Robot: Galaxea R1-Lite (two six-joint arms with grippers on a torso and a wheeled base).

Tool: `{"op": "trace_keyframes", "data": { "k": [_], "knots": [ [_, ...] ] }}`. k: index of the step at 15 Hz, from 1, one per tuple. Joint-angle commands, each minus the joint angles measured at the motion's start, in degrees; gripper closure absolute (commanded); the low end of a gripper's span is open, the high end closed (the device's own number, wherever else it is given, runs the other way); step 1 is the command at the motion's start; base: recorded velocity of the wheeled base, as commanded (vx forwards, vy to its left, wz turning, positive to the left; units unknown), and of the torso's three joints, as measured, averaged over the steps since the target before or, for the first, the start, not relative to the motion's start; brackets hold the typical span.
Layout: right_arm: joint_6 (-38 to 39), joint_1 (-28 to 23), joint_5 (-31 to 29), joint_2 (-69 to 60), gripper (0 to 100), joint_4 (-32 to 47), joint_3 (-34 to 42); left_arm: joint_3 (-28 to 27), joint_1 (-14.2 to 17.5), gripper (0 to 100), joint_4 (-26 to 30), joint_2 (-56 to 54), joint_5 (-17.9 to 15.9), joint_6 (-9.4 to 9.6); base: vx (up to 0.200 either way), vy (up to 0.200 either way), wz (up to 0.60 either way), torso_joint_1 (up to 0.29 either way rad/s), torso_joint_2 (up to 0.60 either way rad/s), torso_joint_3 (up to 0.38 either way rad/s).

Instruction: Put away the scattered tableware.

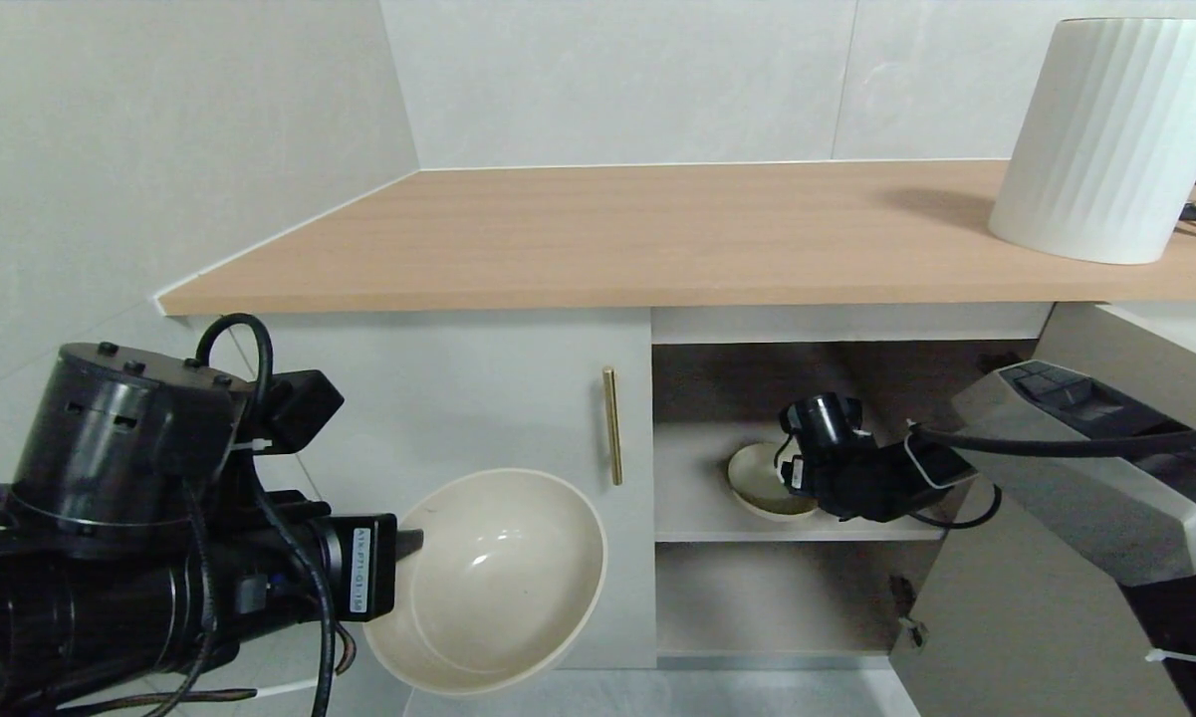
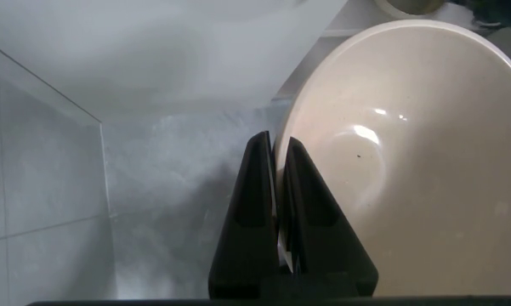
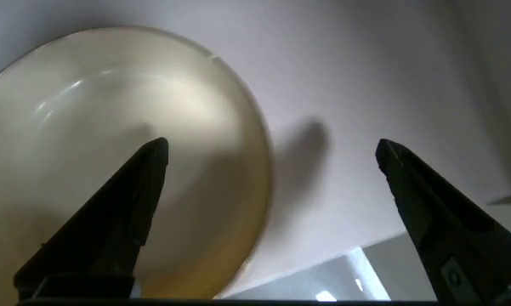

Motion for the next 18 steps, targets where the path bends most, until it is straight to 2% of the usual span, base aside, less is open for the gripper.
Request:
{"op": "trace_keyframes", "data": {
  "k": [1,2,3,4,6,8,9,12,18],
  "knots": [
    [0.7,1.8,2.3,-9.9,0,0.1,7.1,0.0,-0.2,100,-0.1,1.9,0.0,0.23,0.000,0.000,0.00,0.000,0.00,0.000],
    [0.7,1.9,2.5,-10.2,0,0.1,7.5,0.0,-0.3,100,-0.2,2.1,0.0,0.23,0.000,0.000,0.00,0.000,0.00,0.000],
    [0.5,5.2,8.6,-18.6,0,0.8,15.8,0.0,-1.9,100,-3.9,6.1,-0.1,0.32,0.000,0.000,0.00,0.000,0.00,0.000],
    [-0.1,7.0,11.4,-23.8,0,0.8,19.9,0.0,-3.5,100,-7.0,9.4,0.0,0.41,0.000,0.000,0.00,0.000,0.00,0.000],
    [-2.1,8.8,13.1,-29.9,0,1.5,22.6,0.3,-6.6,100,-9.2,12.4,1.5,0.41,0.000,0.000,0.00,0.000,0.00,0.000],
    [-3.2,12.1,18.5,-37.5,0,4.4,25.2,0.4,-9.1,100,-10.7,14.8,2.5,1.55,0.000,0.000,0.00,0.000,0.00,0.000],
    [-3.2,13.8,21.5,-41.0,0,7.9,25.4,0.6,-10.6,100,-11.7,16.0,2.9,2.60,0.000,0.000,0.00,0.000,0.00,0.000],
    [-3.3,17.9,28.8,-46.3,0,15.6,25.4,0.4,-13.9,100,-15.5,18.7,3.3,2.51,0.000,0.000,0.00,0.000,0.00,0.000],
    [-3.4,23.4,29.2,-44.8,0,16.5,26.5,0.9,-15.1,100,-16.7,19.5,3.8,2.34,0.000,0.000,0.00,0.000,0.00,0.000]
  ]
}}
